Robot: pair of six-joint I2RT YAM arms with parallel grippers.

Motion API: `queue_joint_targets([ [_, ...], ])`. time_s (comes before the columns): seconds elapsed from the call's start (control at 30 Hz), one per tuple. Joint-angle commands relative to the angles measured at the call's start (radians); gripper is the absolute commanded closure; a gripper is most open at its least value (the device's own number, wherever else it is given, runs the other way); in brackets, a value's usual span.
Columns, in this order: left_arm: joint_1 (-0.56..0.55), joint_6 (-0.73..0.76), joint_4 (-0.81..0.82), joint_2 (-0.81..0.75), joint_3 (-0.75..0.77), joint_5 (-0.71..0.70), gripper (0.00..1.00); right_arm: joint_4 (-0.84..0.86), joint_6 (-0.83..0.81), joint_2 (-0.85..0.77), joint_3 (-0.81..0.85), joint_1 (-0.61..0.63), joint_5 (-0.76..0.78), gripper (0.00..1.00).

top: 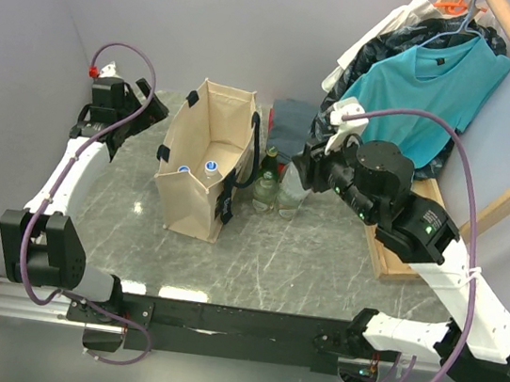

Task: Take the beverage out of the canvas bag
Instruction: Place the drink at the center of the board.

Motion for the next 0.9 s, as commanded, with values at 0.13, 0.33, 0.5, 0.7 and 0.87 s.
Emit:
queue_joint_targets([
  [0.13,-0.012,-0.004,0.041,-0.031,-0.001,0.013,0.04,0.148,0.084,-0.075,-0.071,-0.014,-0.105,1.00],
  [0.33,-0.015,-0.002,0.038,-0.033,-0.001,0.002,0.04,0.207,0.110,-0.091,-0.153,-0.022,-0.131,1.00],
  [0.5,-0.017,-0.002,0.040,-0.033,-0.001,-0.001,0.04,0.249,0.124,-0.086,-0.209,-0.039,-0.158,1.00],
  [0.7,-0.017,-0.004,0.038,-0.023,0.002,0.004,0.04,0.370,0.159,-0.080,-0.312,-0.045,-0.136,1.00],
  [0.87,-0.017,0.001,0.034,-0.025,0.002,-0.003,0.04,0.402,0.158,-0.045,-0.331,-0.045,-0.140,1.00],
])
